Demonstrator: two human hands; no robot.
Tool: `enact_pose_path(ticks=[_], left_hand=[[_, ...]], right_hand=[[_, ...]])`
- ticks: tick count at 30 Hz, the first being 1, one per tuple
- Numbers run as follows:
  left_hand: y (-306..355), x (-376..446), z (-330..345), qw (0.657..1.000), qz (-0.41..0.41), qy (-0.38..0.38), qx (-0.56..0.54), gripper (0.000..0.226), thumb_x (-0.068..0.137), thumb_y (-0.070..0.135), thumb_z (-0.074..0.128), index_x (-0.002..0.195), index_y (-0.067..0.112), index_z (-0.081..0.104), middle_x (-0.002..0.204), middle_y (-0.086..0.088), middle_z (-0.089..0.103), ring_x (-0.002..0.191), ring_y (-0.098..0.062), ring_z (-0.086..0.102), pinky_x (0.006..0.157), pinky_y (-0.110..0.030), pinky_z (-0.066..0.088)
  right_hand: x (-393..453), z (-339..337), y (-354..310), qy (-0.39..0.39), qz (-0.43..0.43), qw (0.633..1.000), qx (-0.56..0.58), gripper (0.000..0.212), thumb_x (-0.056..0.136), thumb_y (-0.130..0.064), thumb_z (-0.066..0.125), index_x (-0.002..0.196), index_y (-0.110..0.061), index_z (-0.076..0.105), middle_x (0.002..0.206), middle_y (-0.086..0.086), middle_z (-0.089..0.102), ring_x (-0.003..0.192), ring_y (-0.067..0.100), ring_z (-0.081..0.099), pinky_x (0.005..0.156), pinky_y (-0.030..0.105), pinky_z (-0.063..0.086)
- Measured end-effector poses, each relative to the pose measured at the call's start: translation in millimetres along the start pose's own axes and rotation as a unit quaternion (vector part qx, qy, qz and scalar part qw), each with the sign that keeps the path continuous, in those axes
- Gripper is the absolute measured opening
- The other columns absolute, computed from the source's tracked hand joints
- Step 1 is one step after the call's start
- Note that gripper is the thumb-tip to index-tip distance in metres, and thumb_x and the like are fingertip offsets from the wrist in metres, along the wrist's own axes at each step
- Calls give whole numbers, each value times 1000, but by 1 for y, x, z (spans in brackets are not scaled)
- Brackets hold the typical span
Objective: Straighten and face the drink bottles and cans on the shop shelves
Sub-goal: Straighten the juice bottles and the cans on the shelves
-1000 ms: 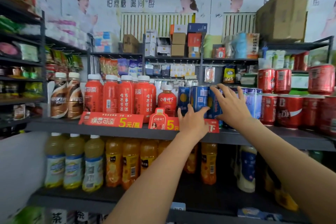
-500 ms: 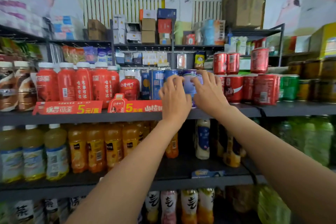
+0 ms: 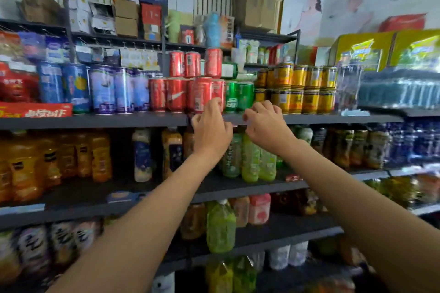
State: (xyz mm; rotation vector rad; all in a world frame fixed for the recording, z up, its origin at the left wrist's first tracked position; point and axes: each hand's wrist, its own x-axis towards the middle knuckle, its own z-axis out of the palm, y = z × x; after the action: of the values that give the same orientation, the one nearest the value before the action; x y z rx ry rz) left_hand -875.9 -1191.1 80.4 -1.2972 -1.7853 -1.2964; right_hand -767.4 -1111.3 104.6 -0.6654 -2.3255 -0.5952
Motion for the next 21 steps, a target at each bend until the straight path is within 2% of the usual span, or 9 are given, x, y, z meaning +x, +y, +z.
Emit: enact_pose_path(ticks=[3, 8, 14, 21], left_hand=[[44, -3, 38, 999, 15, -38, -22, 43, 85, 6, 50, 127, 10, 39, 117, -5, 52, 105, -22, 52, 97, -37, 26], [85, 5, 91, 998, 31, -46, -37, 44, 84, 4, 51, 126, 9, 40, 110, -2, 49, 106, -18, 48, 94, -32, 25], [99, 26, 144, 999, 6, -28, -18, 44, 85, 6, 53, 126, 11, 40, 113, -2, 48, 108, -17, 46, 99, -33, 28], [111, 59, 226, 1000, 23, -2, -19, 38, 85, 5, 52, 122, 9, 43, 108, -4, 51, 104, -19, 50, 94, -33, 30]], right_hand=[[-24, 8, 54, -34, 17, 999, 22, 28, 92, -16, 43, 118, -10, 53, 122, 10, 50, 118, 30, 37, 95, 40, 28], [-36, 23, 118, -27, 26, 998, 45, 31, 91, -17, 44, 121, -12, 50, 124, 7, 50, 120, 28, 37, 99, 42, 28], [-30, 50, 176, -23, 12, 999, 37, 31, 92, -15, 43, 122, -12, 51, 125, 6, 50, 120, 26, 37, 100, 39, 27], [-23, 82, 251, -36, -8, 999, 21, 31, 91, -16, 45, 122, -10, 50, 124, 7, 50, 119, 26, 37, 98, 38, 29]])
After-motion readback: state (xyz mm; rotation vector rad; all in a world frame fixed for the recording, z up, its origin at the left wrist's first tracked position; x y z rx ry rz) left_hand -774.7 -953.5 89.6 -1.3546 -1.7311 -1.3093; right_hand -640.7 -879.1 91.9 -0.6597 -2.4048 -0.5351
